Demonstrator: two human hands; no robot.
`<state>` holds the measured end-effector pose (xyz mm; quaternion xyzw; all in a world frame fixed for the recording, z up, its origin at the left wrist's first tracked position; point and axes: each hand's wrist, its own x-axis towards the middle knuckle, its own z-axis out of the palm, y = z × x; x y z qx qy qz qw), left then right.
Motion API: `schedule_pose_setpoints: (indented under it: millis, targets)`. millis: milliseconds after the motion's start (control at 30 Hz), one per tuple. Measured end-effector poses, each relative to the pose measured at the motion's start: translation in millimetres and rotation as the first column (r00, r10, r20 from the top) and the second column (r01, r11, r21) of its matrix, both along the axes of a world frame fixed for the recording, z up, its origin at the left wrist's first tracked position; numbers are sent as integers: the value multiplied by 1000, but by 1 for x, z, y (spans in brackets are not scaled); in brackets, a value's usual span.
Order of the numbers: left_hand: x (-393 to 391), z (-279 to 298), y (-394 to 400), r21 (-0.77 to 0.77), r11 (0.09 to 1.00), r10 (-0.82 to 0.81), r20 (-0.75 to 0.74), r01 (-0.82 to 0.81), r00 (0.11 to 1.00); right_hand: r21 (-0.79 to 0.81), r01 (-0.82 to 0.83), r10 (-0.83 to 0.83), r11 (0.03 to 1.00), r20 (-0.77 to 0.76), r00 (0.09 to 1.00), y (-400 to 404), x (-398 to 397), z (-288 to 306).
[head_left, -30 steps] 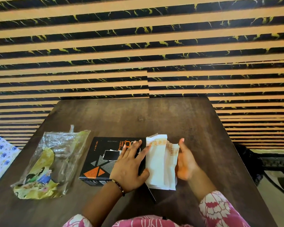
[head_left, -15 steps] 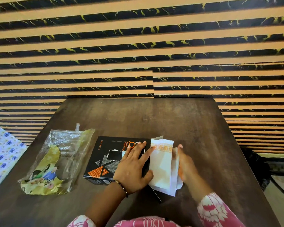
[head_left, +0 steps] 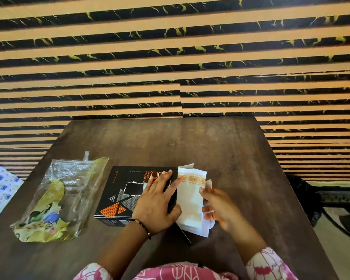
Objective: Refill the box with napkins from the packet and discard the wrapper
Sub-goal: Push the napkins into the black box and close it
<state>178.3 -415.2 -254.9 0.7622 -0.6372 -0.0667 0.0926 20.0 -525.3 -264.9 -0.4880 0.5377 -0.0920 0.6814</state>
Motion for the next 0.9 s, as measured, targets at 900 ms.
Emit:
schedule_pose_setpoints:
  millis: [900]
  targets:
    - [1, -6, -2, -5, 1000, 6, 18, -6, 1000, -30, 6, -6, 1000, -21, 1000, 8, 1, -5]
